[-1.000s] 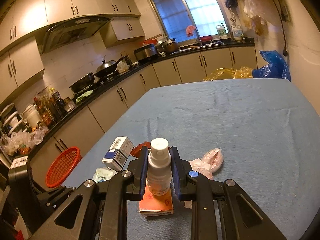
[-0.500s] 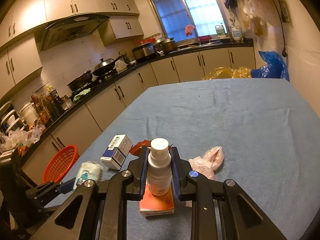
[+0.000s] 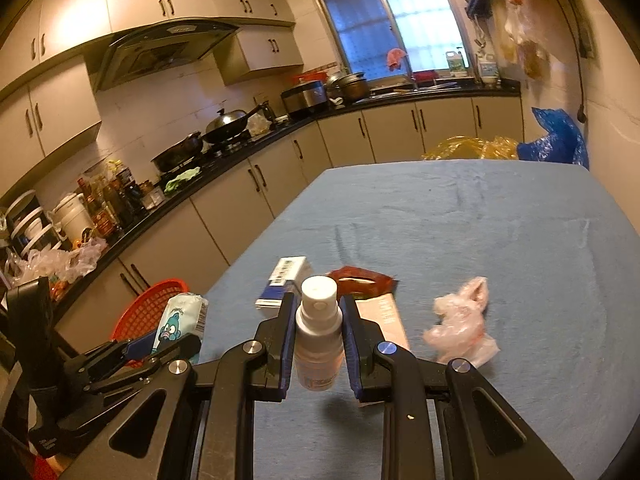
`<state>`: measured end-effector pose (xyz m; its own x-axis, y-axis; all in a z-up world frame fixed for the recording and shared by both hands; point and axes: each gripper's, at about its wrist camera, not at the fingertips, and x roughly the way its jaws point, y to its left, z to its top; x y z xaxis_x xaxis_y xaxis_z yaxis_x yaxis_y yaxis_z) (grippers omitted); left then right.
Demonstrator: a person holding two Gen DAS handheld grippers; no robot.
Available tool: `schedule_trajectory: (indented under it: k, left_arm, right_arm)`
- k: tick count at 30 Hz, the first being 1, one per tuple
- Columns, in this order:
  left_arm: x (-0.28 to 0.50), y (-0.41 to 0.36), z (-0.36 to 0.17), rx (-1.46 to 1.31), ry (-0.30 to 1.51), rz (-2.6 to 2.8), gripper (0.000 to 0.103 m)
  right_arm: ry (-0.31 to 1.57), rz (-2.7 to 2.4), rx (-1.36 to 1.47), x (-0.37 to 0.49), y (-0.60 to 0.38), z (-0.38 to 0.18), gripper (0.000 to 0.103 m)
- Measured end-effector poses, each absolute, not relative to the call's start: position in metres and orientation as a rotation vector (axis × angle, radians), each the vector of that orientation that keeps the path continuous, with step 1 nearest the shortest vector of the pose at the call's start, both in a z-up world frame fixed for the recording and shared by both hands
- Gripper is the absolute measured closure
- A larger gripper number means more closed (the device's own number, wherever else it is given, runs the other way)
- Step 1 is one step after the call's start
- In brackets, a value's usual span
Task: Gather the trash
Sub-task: 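Lift the tissue pack with the left tool while the right tool lifts the spray bottle, then carry the tissue pack with the left tool over the wastebasket while the right tool follows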
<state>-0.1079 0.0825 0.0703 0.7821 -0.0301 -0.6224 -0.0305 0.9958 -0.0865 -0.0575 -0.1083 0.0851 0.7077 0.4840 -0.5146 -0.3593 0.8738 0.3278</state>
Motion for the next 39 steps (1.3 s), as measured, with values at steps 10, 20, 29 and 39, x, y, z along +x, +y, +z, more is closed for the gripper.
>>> schedule_trajectory:
  k: [10, 20, 29, 39]
  left_arm:
    - [-0.122, 0.119, 0.083, -0.12, 0.633, 0.05, 0.061]
    - [-0.13, 0.166, 0.087, -0.161, 0.611, 0.138, 0.061]
    - [-0.137, 0.211, 0.084, -0.197, 0.604, 0.226, 0.061]
    - [-0.14, 0.242, 0.074, -0.217, 0.621, 0.292, 0.061]
  right_arm:
    - [0.648, 0.522, 0.196, -0.061, -0.084, 0.092, 0.08]
    - [0.673, 0.592, 0.174, -0.057, -0.048, 0.097, 0.08]
    - [0.689, 0.671, 0.129, -0.054, 0.001, 0.101, 0.08]
    - [0.695, 0.758, 0.08, -0.053, 0.057, 0.107, 0.079]
